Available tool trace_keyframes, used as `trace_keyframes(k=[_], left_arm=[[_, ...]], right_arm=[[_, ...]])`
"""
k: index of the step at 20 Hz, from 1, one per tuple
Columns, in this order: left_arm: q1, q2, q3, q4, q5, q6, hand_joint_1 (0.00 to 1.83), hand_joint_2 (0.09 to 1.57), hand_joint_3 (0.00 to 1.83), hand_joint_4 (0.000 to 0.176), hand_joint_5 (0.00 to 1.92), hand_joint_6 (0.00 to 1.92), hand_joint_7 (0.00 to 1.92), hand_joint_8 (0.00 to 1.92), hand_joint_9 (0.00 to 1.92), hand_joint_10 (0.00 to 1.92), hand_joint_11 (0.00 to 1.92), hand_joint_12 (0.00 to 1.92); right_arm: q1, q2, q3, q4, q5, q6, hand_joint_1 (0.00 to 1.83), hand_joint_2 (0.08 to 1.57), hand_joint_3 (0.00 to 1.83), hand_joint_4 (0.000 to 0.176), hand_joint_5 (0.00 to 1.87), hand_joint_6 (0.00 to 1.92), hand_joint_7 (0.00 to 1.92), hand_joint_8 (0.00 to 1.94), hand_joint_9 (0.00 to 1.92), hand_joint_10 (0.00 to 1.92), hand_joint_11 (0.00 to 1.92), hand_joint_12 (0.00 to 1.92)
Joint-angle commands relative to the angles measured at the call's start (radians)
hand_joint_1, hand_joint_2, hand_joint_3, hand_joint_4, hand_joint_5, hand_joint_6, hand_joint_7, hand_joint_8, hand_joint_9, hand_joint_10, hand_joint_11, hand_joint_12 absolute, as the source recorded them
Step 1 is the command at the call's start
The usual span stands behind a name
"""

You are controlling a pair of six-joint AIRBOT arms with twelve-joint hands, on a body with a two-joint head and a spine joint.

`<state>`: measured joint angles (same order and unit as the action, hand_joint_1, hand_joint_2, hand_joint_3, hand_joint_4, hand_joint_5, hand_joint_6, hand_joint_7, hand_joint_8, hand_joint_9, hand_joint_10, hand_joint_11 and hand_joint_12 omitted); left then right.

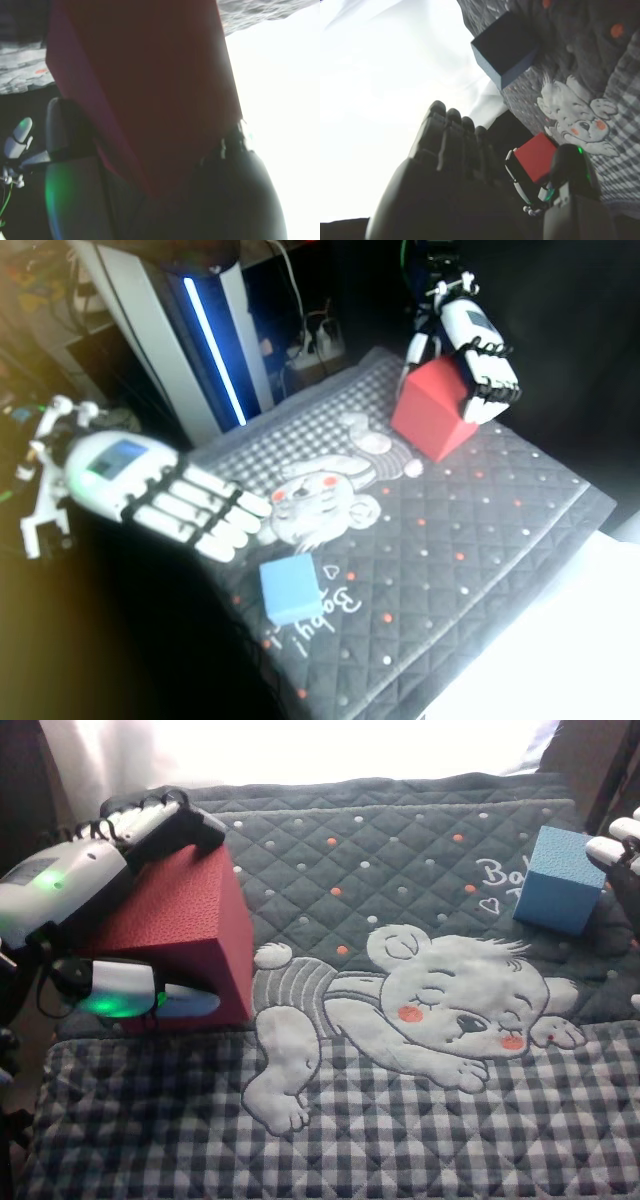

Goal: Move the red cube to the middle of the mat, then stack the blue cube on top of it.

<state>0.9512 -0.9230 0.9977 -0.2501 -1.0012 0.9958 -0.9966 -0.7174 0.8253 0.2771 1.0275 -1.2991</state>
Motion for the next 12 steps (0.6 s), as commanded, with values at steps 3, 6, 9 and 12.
trace_keyframes(k=[3,6,9,12], left_arm=[[-0.070,-0.007,0.003,0.079,-0.163,-0.011,1.25,1.16,0.01,0.110,0.00,1.65,0.00,1.67,0.00,1.81,0.00,1.92],[-0.156,-0.086,0.061,0.121,-0.101,-0.050,1.22,1.19,0.01,0.075,0.07,1.49,0.01,1.59,0.00,1.76,0.00,1.92],[-0.228,-0.178,0.122,0.141,0.009,-0.077,1.26,1.14,0.00,0.080,0.08,1.52,0.11,1.47,0.09,1.73,0.00,1.92],[-0.261,-0.262,0.183,0.173,0.124,-0.112,1.22,1.11,0.00,0.032,0.09,1.54,0.07,1.64,0.02,1.86,0.01,1.92]], right_arm=[[0.004,0.002,0.006,0.000,0.123,-0.002,0.48,1.23,0.02,0.000,0.00,0.00,0.00,0.00,0.00,0.00,0.00,0.00],[0.003,0.003,0.006,0.001,0.124,-0.002,0.48,1.25,0.02,0.000,0.00,0.00,0.00,0.00,0.00,0.00,0.00,0.00],[0.003,0.003,0.006,0.001,0.125,-0.002,0.48,1.27,0.02,0.000,0.00,0.00,0.00,0.00,0.00,0.00,0.00,0.00],[0.002,0.003,0.006,0.001,0.125,-0.002,0.71,1.39,0.04,0.000,0.00,0.00,0.00,0.00,0.00,0.00,0.00,0.00]])
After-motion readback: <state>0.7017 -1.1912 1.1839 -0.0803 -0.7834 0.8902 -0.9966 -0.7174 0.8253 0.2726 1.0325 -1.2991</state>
